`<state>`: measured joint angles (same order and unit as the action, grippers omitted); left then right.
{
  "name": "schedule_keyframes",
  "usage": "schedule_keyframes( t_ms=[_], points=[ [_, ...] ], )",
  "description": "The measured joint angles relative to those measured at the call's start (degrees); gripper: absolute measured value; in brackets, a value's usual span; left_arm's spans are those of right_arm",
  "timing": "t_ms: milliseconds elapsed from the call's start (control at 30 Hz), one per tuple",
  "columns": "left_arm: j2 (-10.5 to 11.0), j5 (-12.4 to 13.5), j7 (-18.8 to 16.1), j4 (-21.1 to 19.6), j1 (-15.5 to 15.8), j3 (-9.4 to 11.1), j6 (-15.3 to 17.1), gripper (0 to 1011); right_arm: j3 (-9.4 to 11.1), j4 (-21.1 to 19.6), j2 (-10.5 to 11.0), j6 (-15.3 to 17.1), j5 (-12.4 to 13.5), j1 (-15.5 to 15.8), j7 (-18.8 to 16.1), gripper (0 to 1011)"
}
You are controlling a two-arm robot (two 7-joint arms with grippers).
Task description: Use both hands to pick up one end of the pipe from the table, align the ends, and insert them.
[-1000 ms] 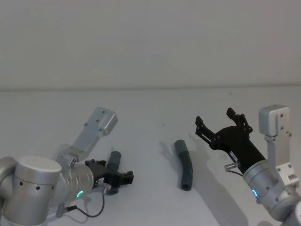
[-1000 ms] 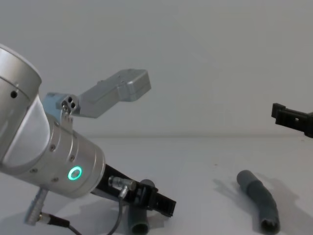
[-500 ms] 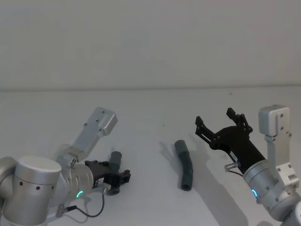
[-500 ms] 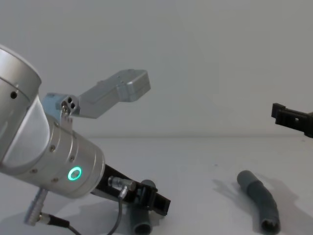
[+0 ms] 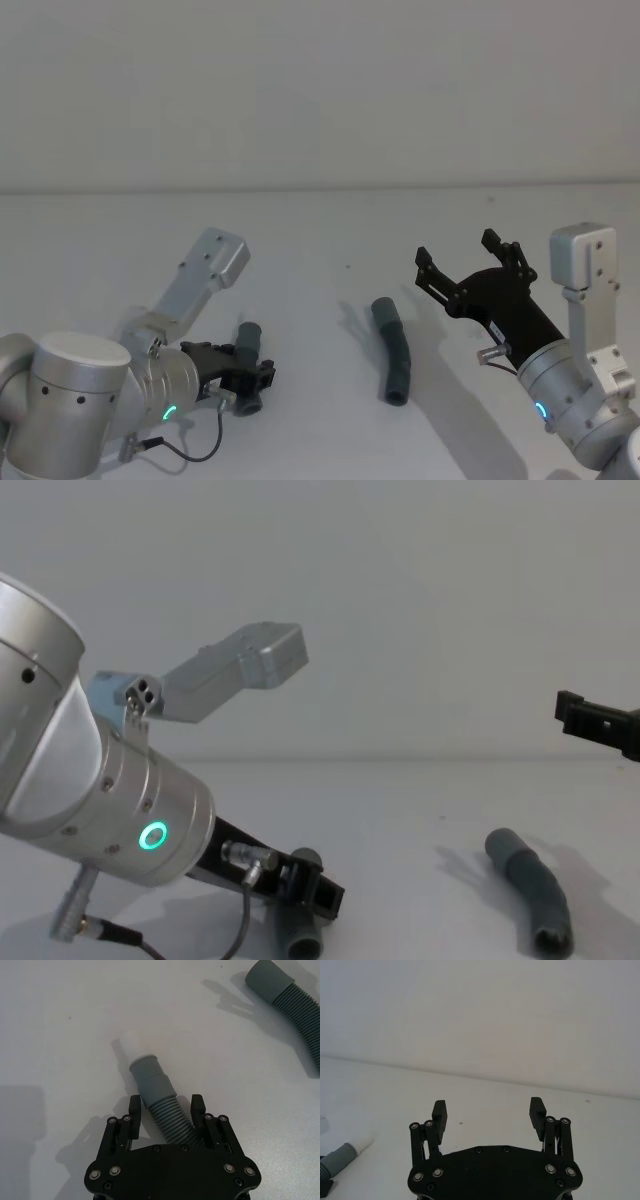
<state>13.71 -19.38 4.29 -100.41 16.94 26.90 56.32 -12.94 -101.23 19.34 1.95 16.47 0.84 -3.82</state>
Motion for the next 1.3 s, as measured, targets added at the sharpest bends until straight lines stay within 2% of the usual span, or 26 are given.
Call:
schedule_keyframes(
  t_ms=[1033, 1300],
  points=[
    [0.00, -0.06, 0.01, 0.00, 0.00, 0.06, 0.01, 366, 0.00, 0.00, 0.00, 0.00, 0.00, 0.00, 0.00, 1002],
    [0.00, -0.05, 0.01, 0.00, 0.00, 0.06, 0.01, 339, 0.00, 0.00, 0.00, 0.00, 0.00, 0.00, 0.00, 1002]
  ],
)
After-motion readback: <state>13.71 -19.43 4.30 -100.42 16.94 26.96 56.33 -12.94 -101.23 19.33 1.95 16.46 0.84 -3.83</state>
